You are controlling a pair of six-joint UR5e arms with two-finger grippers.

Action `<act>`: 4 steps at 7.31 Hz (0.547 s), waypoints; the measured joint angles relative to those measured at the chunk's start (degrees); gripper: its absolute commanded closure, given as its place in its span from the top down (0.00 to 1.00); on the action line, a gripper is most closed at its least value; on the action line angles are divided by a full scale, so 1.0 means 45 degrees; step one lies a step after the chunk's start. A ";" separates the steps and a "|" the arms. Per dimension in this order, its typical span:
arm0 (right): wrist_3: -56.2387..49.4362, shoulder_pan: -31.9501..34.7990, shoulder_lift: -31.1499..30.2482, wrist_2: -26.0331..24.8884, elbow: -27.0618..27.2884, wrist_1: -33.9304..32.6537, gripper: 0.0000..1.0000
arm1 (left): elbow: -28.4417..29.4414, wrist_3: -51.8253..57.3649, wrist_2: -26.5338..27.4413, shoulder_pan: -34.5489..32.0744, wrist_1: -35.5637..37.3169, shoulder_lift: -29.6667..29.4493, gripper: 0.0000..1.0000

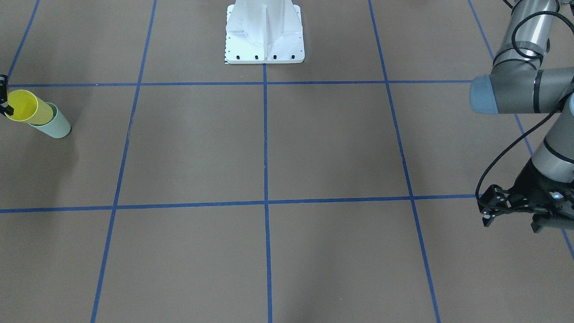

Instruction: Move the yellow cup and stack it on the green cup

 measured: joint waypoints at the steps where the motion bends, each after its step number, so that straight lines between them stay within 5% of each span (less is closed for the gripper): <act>1: 0.0000 -0.0003 0.0012 -0.0030 -0.0025 0.0000 0.10 | 0.0000 0.0000 0.0000 0.0001 -0.0002 0.0005 1.00; 2: -0.0001 -0.0003 0.0030 -0.0043 -0.0033 0.0000 0.62 | -0.0001 0.0000 0.0000 -0.0001 -0.0002 0.0008 1.00; 3: -0.0001 -0.0004 0.0041 -0.0049 -0.0034 0.0004 0.91 | -0.0002 0.0000 0.0000 -0.0003 -0.0003 0.0009 1.00; 4: -0.0001 -0.0004 0.0041 -0.0051 -0.0030 0.0024 0.98 | -0.0002 0.0000 -0.0001 -0.0003 -0.0003 0.0009 1.00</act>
